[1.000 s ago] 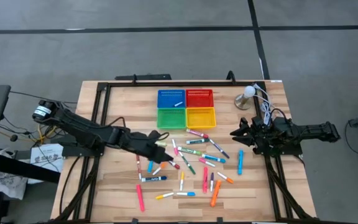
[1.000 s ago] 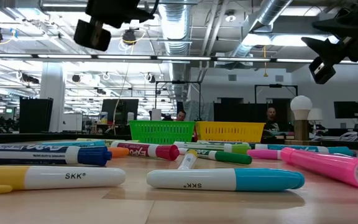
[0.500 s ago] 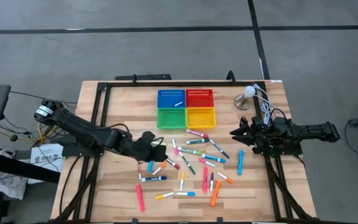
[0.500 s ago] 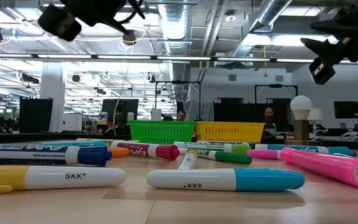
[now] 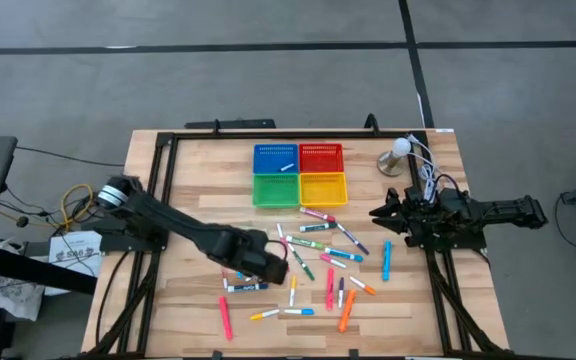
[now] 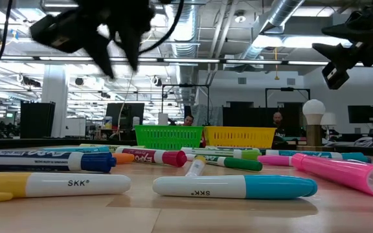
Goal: Pick & Place Markers
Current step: Put the left small orange marker into the blue bin
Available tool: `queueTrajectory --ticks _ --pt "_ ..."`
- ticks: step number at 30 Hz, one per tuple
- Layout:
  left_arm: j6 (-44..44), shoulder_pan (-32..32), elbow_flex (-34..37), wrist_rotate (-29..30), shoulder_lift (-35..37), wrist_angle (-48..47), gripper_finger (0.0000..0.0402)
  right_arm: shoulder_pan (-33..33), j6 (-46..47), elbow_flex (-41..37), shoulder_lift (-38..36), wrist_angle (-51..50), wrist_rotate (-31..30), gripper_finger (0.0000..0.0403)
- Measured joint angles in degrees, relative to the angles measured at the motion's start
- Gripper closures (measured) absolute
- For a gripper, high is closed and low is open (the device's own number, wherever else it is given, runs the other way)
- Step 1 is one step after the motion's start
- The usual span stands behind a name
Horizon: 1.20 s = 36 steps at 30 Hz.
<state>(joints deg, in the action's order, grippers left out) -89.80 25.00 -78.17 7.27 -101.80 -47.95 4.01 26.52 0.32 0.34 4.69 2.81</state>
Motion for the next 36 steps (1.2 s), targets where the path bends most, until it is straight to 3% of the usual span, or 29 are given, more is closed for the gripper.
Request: queueTrajectory --ticks 7,20,36 --pt "7.58 2.16 0.02 -0.21 -4.26 -2.20 0.0266 0.00 -0.02 -0.02 0.00 -0.04 0.00 0.0283" --pt "18.92 -0.44 0.02 0.19 -6.97 -2.58 0.0266 0.00 -0.02 0.00 0.00 0.00 0.02 0.0283" --pt "22.07 -1.21 0.11 -0.88 -11.24 -1.63 0.0266 0.00 0.00 0.00 0.01 0.04 0.00 0.0283"
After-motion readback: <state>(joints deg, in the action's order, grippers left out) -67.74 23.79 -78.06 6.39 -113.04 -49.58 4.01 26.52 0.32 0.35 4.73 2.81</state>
